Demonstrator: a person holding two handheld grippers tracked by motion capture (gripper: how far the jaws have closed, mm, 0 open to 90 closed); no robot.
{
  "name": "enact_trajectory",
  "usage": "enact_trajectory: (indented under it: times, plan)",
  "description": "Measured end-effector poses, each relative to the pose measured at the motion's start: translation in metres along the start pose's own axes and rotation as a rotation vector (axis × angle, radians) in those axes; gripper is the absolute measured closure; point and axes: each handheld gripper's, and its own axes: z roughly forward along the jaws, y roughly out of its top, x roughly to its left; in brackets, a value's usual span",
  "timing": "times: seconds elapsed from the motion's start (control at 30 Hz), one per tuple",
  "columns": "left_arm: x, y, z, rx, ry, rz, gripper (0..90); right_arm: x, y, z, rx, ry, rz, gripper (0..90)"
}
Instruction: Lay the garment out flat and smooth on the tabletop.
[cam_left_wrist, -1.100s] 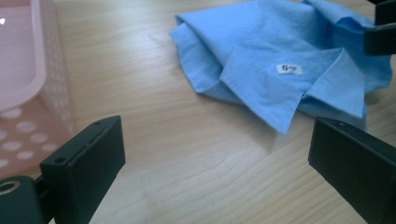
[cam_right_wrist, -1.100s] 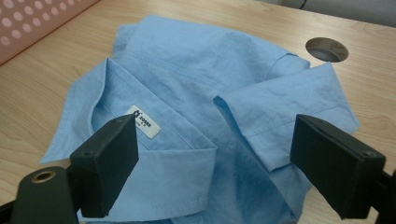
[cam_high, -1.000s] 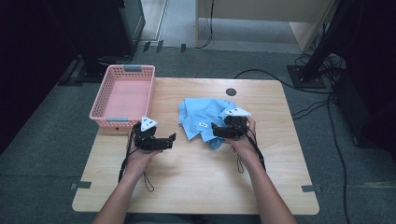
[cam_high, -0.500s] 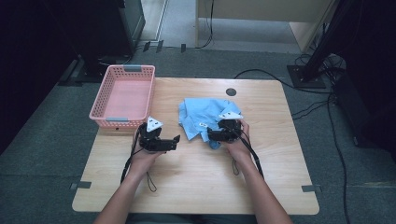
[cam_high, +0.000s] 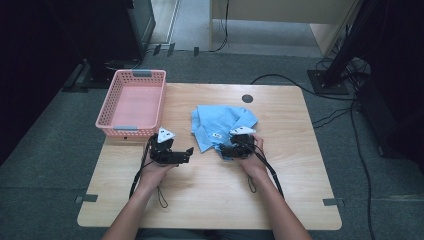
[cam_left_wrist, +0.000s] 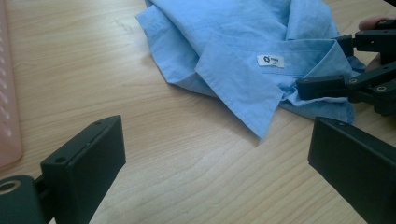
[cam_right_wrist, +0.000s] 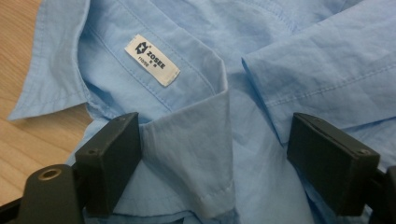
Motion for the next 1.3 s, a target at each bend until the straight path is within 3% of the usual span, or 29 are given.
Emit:
enact_trajectory:
  times: [0.7,0.87,1.0,1.07,1.2,1.3]
  plan:
    - [-0.007,-0.015,0.021,0.092,-0.008,0.025,5.4,0.020,-0.019,-0.027,0.060,0.081,-0.102,23.2]
    - [-0.009,-0.019,0.027,0.107,-0.022,0.033,6.7,0.021,-0.024,-0.034,0.075,0.125,-0.136,23.3]
    - [-0.012,-0.020,0.028,0.108,-0.032,0.050,10.9,0.012,-0.021,-0.045,0.122,0.255,-0.141,23.3]
    - [-0.014,-0.021,0.029,0.110,-0.039,0.065,10.9,0.004,-0.016,-0.056,0.112,0.292,-0.154,23.4]
    - [-0.016,-0.022,0.031,0.113,-0.044,0.086,11.0,-0.016,-0.005,-0.082,0.056,0.319,-0.142,23.8]
    - [-0.017,-0.022,0.032,0.116,-0.045,0.084,11.0,-0.030,0.000,-0.093,0.009,0.279,-0.109,24.6]
